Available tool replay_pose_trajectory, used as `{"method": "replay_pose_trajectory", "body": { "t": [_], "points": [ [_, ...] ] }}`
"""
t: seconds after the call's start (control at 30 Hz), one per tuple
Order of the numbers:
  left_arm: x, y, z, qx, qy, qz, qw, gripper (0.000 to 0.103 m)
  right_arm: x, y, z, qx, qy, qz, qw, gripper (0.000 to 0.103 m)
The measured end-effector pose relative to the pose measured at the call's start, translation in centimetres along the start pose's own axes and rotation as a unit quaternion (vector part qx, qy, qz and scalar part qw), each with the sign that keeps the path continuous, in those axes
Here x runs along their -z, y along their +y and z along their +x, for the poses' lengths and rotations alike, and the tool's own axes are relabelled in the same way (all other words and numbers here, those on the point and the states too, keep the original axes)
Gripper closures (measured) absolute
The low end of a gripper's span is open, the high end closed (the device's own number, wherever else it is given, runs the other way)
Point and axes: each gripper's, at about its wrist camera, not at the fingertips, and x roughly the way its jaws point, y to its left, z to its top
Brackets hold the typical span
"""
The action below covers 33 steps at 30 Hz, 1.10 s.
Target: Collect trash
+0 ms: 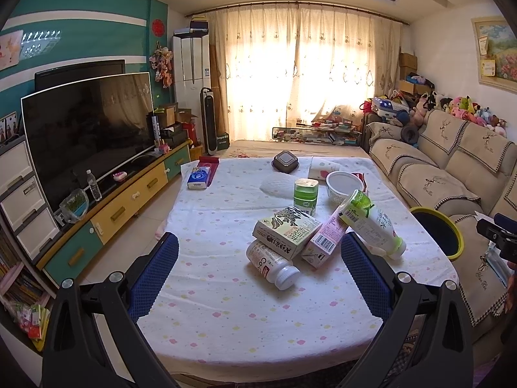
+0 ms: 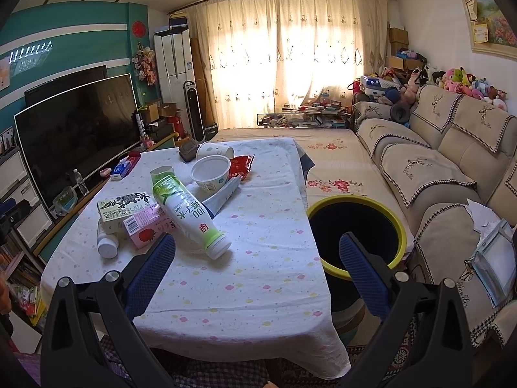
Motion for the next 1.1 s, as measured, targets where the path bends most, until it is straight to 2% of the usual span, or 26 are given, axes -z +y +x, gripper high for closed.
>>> {"method": "replay_pose_trajectory", "body": {
  "t": [0.8,1.1],
  "points": [
    [0.3,-0.4,0.4,0.006,0.005,0.003,1.0,0.004,0.2,-0.1,0.8,-0.004,0.013,0.003,1.0,0.006],
    [0.4,-0.5,0.8,0.008,0.006,0.001,1.0,0.004,0.4,0.0,2.2,-0.026,0.031,0.006,0.999,0.006]
  ]
}}
